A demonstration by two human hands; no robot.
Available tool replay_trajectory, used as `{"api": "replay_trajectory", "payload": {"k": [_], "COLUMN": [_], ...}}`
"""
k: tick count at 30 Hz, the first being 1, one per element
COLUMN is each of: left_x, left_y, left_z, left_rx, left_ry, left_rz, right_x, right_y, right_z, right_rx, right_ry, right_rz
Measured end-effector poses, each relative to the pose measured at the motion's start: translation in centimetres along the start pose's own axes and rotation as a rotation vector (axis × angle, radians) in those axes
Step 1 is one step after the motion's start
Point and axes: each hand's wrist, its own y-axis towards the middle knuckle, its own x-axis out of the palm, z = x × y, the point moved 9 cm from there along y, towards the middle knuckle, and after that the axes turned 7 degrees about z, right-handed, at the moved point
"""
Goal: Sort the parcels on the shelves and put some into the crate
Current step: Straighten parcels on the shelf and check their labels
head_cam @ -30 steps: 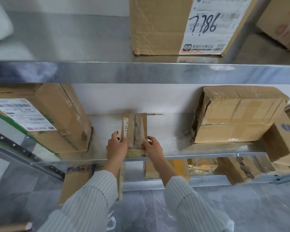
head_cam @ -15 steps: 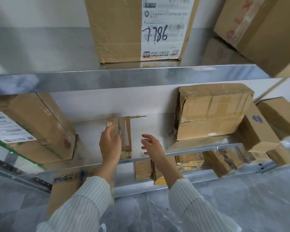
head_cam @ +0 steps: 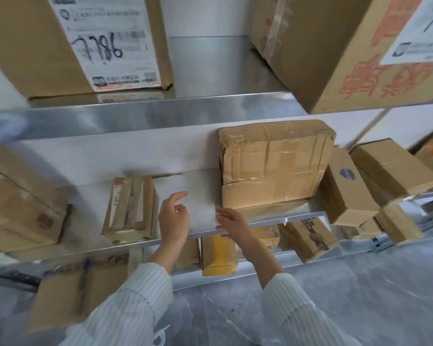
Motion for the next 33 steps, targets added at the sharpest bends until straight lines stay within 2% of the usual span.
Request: {"api": "replay_trajectory", "payload": {"k": [11, 17, 21, 25, 27, 33], "left_x": [7.6, 10.6, 10.0, 8.8, 8.5, 9.1], "left_y": [-5.1, -8.2, -7.8, -5.8, -4.7, -2.3], "left_z": [6.0, 6.5, 7.3, 9.8, 11.1, 13.4], "left_rx": [-0.061, -0.123, -0.174, -0.132, -0.111, -0.060], "left_ry": [0.036, -0.019, -0.029, -0.051, -0.055, -0.076], "left_rz": [-0.001, 0.013, 0.058, 0.098, 0.115, 0.106], "right_x": [-15.1, -21.1, -24.1, -27.5, -28.3, -28.0], "right_y": [2.4, 3.2, 3.2, 2.5, 2.6, 5.6], "right_z": [-0.5, -0.6, -3.0, -7.2, -9.0, -11.3], "right_rx": [-0.026, -0.045, -0.099, -0.238, -0.307, -0.265], "right_ry": [0.053, 0.036, 0.028, 0.074, 0.099, 0.081], "right_rz": [0.061, 0.146, 0.276, 0.516, 0.566, 0.398]}}
